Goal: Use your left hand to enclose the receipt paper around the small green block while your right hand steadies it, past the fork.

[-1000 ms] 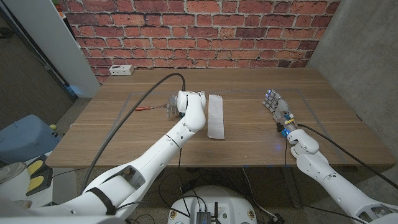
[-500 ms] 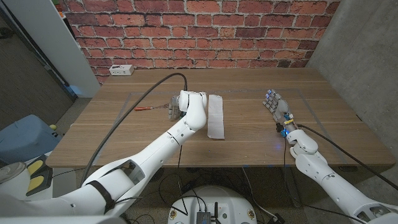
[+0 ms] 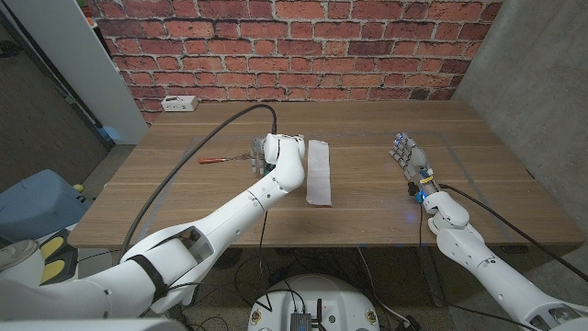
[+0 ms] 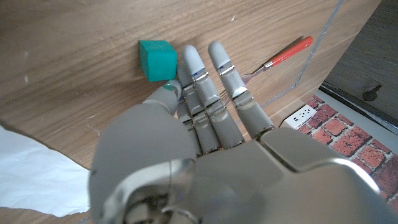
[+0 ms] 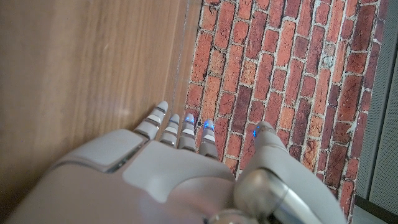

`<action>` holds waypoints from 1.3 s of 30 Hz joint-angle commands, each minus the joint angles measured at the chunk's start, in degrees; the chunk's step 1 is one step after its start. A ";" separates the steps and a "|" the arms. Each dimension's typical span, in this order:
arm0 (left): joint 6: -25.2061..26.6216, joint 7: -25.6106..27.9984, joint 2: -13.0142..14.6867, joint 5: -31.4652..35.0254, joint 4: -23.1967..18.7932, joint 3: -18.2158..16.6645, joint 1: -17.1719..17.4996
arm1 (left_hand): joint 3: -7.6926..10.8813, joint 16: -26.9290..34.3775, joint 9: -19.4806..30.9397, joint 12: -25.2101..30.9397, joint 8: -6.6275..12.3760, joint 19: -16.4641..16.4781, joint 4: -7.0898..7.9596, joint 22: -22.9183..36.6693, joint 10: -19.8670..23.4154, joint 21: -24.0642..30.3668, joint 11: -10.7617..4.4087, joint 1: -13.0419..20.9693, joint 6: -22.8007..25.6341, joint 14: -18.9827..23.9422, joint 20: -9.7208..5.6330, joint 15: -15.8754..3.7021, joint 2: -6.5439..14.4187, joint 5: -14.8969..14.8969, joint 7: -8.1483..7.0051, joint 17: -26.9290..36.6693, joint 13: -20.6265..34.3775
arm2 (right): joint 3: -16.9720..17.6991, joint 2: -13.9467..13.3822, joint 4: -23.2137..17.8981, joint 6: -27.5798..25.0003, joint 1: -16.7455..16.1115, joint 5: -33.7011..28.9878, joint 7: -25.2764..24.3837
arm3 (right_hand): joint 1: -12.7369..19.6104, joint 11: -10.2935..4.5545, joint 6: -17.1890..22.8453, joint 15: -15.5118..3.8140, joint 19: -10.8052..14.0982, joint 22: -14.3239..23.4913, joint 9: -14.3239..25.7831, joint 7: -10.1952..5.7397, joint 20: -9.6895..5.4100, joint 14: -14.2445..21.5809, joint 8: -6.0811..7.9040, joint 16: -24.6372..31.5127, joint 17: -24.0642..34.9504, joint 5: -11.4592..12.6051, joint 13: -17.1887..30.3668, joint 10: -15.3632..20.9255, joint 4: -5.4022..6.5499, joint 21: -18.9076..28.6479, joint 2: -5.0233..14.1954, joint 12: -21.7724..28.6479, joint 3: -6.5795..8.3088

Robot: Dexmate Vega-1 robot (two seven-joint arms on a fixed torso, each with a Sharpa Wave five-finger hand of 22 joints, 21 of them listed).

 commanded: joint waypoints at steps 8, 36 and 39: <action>6.79 -0.31 4.29 -2.63 -2.73 4.30 -1.93 | -6.67 -4.65 1.26 -2.81 -5.42 -6.44 6.50 0.18 -11.50 1.99 2.79 -11.25 -10.14 -9.41 3.63 1.83 -5.07 -1.31 -1.66 3.39 3.29 | -0.22 -0.34 -0.96 -0.80 0.25 -0.61 -1.29 | -0.46 0.08 0.69 0.27 0.62 0.17 0.15 -0.03 -0.18 0.66 0.21 0.41 0.10 0.05 0.33 0.83 0.29 0.58 -0.07 0.32 -0.22; -5.42 -1.63 7.39 1.58 -20.78 -5.17 9.08 | -12.22 -15.38 -1.10 -15.13 -7.81 -14.97 5.38 -0.37 -35.72 -1.32 7.13 -16.83 -32.19 -35.47 9.42 11.15 -10.59 1.55 -9.55 -0.31 -0.22 | 0.27 -1.21 -10.28 0.13 -6.99 -2.67 -7.80 | -0.77 0.18 0.72 0.12 0.74 0.16 0.14 -0.01 -0.42 0.91 0.12 0.30 0.09 0.09 0.34 1.05 0.47 0.55 -0.11 0.26 -0.16; -6.10 -2.42 6.74 2.77 -19.71 -4.91 8.82 | -12.01 -15.36 -1.11 -15.09 -7.71 -14.75 4.98 -0.37 -35.59 -1.24 7.26 -16.15 -31.96 -35.60 9.35 11.04 -10.48 1.55 -9.75 -0.46 -0.26 | 0.46 -1.28 -10.94 0.36 -7.92 -2.75 -8.39 | -0.79 0.26 0.72 0.02 0.76 0.16 0.14 0.00 -0.43 1.00 0.11 0.30 0.09 0.09 0.34 1.10 0.48 0.55 -0.11 0.26 -0.14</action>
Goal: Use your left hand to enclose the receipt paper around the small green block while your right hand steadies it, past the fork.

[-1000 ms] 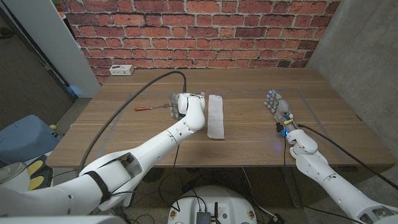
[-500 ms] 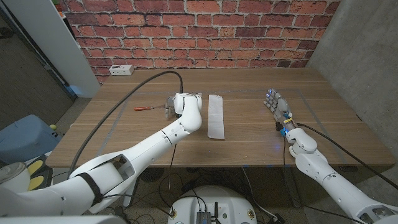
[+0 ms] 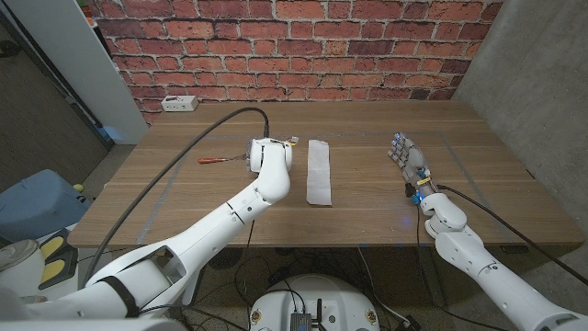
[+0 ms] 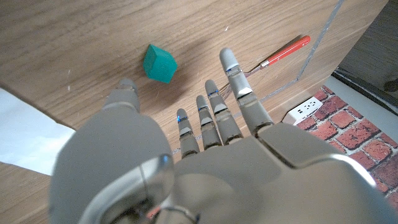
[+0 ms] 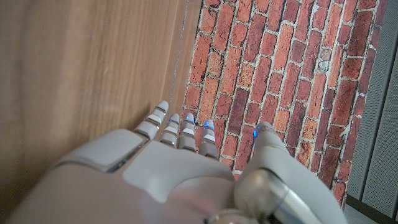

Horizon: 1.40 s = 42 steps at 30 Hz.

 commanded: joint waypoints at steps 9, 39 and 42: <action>-6.62 -0.75 -2.28 0.85 3.24 -0.86 0.47 | 1.63 0.99 0.09 0.53 0.19 0.73 -1.34 0.06 0.38 0.38 1.30 3.04 0.15 -0.81 0.23 0.69 2.98 -0.23 0.60 -0.17 0.06 | 1.52 -0.65 -5.95 1.45 -6.82 -0.70 -4.43 | -0.63 0.23 0.32 0.09 0.52 0.16 0.15 -0.22 -0.15 0.48 0.10 0.29 0.10 0.09 0.35 0.61 0.28 0.55 0.07 0.31 0.10; -5.03 -8.48 -3.91 -0.94 13.73 6.77 -6.73 | 5.26 8.49 0.70 7.55 2.84 9.90 -4.89 -0.04 14.81 6.05 -1.86 11.08 10.92 18.37 -6.28 -7.51 6.62 -1.86 2.12 1.04 3.57 | 1.87 -0.04 -3.65 2.22 -5.73 -0.11 -3.32 | -1.00 0.75 0.27 0.04 0.67 0.15 0.15 -0.28 0.27 1.39 0.03 0.36 0.07 0.13 0.39 2.00 0.45 0.51 -0.06 0.66 0.16; -4.72 -7.46 -3.82 -1.86 14.66 7.22 -6.83 | 6.10 9.28 0.74 9.64 5.52 12.39 -5.38 -0.15 20.22 7.71 -3.62 13.37 19.34 22.90 -8.40 -9.44 6.05 -1.82 3.83 0.03 4.20 | 1.91 -0.18 -4.13 2.11 -6.00 -0.49 -3.93 | -1.12 0.89 0.25 0.05 0.81 0.15 0.15 -0.29 0.31 1.51 0.02 0.38 0.09 0.12 0.40 2.19 0.52 0.55 -0.10 0.71 0.13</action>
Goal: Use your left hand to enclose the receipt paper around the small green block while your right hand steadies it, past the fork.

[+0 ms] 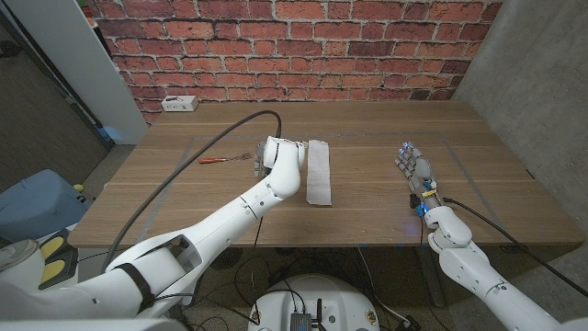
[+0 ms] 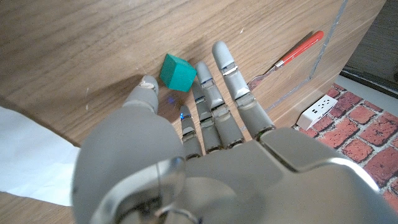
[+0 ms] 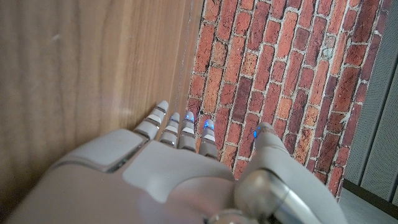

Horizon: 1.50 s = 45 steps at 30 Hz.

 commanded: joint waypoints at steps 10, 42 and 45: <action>3.25 3.53 0.75 -1.99 8.25 5.31 -2.08 | 6.01 4.94 0.85 7.28 7.46 6.39 -0.31 -0.32 21.72 6.40 -4.42 11.19 27.51 19.06 -5.64 -6.86 2.92 1.53 6.01 -1.08 1.20 | 0.32 -0.64 -2.34 -0.64 -1.33 -1.83 -3.06 | -0.80 0.22 0.25 0.39 0.72 0.15 0.15 -0.29 0.05 0.82 0.01 0.46 0.13 0.13 0.13 0.83 0.69 0.60 -0.12 0.27 0.09; 3.83 45.69 9.11 -13.55 -15.66 -1.91 9.37 | 7.51 5.06 3.79 8.78 8.30 6.46 0.04 -0.40 22.52 8.78 -5.18 11.76 28.49 21.69 -6.44 -6.80 3.17 2.12 7.19 0.75 3.86 | 0.84 -0.45 -3.17 1.31 -1.83 -2.12 -2.84 | -0.95 0.35 0.31 0.29 0.72 0.13 0.15 -0.18 -0.66 0.74 0.03 0.12 0.06 0.21 0.18 0.96 0.72 0.50 -0.22 0.10 0.21; 3.31 46.25 9.35 -13.31 -15.64 -1.68 9.23 | 7.59 4.95 4.06 8.91 8.36 6.26 0.11 -0.41 22.46 8.89 -5.14 11.64 28.49 21.72 -6.45 -6.74 3.17 2.16 7.18 0.88 4.09 | 0.96 -0.41 -3.27 1.50 -2.11 -2.15 -3.02 | -0.95 0.38 0.30 0.28 0.75 0.13 0.15 -0.20 -0.67 0.72 0.02 0.09 0.05 0.21 0.19 0.98 0.72 0.49 -0.22 0.10 0.23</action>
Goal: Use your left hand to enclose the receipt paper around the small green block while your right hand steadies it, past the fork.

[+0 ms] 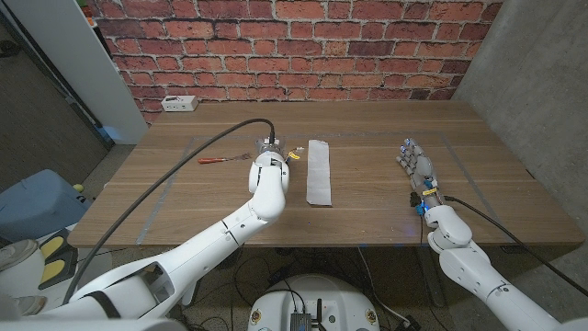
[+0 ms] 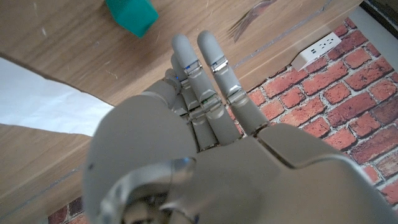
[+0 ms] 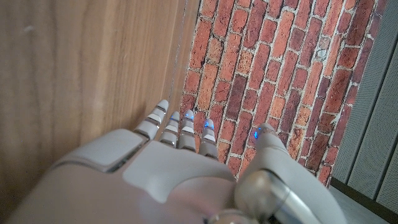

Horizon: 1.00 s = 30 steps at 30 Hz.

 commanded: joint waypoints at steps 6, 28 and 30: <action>-4.35 5.33 2.58 -5.21 -4.09 -1.16 -0.14 | 0.76 -0.32 1.07 0.54 0.40 -0.33 0.24 0.13 0.66 0.54 -0.81 0.00 2.18 0.26 -0.49 0.30 0.29 0.34 0.36 0.55 0.83 | 0.79 0.34 -0.40 1.68 -1.35 0.36 -0.06 | -0.22 -0.12 0.31 0.03 0.01 0.13 0.15 -0.16 -0.37 0.36 0.02 -0.18 0.19 0.22 0.21 0.47 0.29 0.48 -0.08 0.07 0.27; -10.77 -30.89 5.48 -2.34 -12.56 -3.96 -3.68 | -7.88 -14.22 -3.39 -17.82 -11.18 -19.28 4.41 -0.66 -33.07 -9.79 5.41 -22.73 -28.59 -41.78 16.73 12.36 -8.69 -1.56 -10.49 -3.53 -5.18 | 1.12 0.37 -2.35 2.06 -3.41 -0.11 -1.19 | -0.44 -0.05 0.24 0.00 0.06 0.12 0.15 -0.18 -0.44 0.43 -0.01 -0.28 0.21 0.22 0.24 0.56 0.41 0.43 -0.10 -0.01 0.31; -11.82 -32.05 6.14 -1.40 -13.21 -3.76 -3.90 | -7.78 -14.46 -3.41 -18.04 -11.14 -20.11 3.24 -0.68 -34.96 -10.67 5.42 -21.27 -29.72 -44.70 16.96 12.91 -8.85 -1.58 -11.22 -3.81 -5.45 | 1.10 0.53 -2.35 2.18 -3.56 0.04 -1.12 | -0.52 -0.02 0.22 -0.02 0.04 0.12 0.15 -0.17 -0.39 0.44 -0.02 -0.27 0.23 0.21 0.24 0.52 0.46 0.42 -0.12 -0.04 0.27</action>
